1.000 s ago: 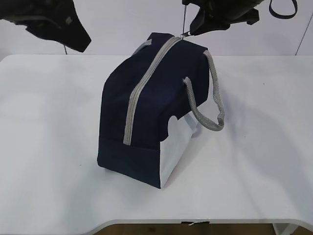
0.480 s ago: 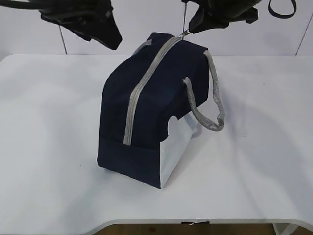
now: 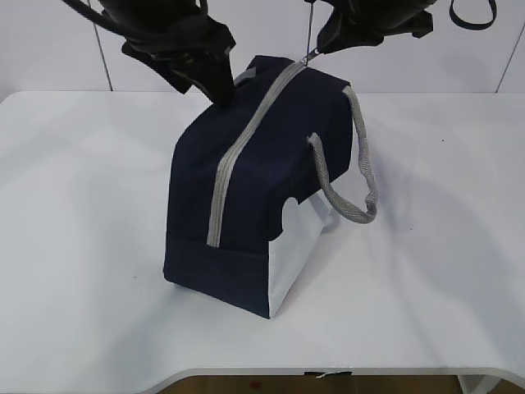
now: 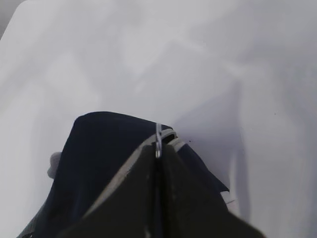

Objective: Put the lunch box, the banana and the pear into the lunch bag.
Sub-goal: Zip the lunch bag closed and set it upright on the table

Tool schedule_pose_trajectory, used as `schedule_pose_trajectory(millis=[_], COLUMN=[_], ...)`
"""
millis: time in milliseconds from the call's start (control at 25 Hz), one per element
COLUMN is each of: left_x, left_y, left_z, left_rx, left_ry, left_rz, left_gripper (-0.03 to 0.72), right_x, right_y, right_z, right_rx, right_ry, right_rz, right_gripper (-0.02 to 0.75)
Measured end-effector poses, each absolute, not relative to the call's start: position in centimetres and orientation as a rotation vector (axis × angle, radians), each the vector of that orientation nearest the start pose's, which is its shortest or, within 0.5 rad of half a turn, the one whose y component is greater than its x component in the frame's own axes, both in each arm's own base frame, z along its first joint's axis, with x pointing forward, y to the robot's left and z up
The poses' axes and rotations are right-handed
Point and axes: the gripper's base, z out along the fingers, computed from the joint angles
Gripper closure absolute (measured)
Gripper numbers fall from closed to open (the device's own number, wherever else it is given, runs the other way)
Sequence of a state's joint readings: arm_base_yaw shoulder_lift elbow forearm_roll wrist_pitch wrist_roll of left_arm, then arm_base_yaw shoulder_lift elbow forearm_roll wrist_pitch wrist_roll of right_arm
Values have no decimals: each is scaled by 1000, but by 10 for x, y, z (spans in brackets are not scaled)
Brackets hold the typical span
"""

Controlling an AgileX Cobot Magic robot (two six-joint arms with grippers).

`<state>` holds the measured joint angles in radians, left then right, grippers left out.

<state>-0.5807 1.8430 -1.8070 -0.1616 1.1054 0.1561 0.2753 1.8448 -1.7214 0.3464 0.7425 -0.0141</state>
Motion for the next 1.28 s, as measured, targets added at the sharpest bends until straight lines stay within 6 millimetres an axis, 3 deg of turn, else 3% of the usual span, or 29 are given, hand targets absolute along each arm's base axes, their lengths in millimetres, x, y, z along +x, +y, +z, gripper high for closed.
schedule_pose_trajectory(millis=[280, 680, 1080, 1200, 1280], left_x=[337, 327, 332, 334, 334], left_y=[-241, -242, -244, -245, -245], left_z=[322, 322, 311, 311, 311], left_rx=[952, 983, 989, 983, 987], left_ry=[2565, 2634, 2655, 2636, 2632], left_rz=[-395, -473, -456, -449, -448], left_gripper=[204, 202, 209, 295, 442], right_x=[408, 408, 409, 409, 409], right_y=[137, 136, 136, 136, 136], right_z=[337, 337, 337, 337, 337], right_rx=[-153, -157, -157, -157, -158], right_ry=[2346, 2346, 2341, 2339, 2339], right_rz=[528, 519, 516, 515, 513], right_gripper=[731, 731, 731, 731, 731])
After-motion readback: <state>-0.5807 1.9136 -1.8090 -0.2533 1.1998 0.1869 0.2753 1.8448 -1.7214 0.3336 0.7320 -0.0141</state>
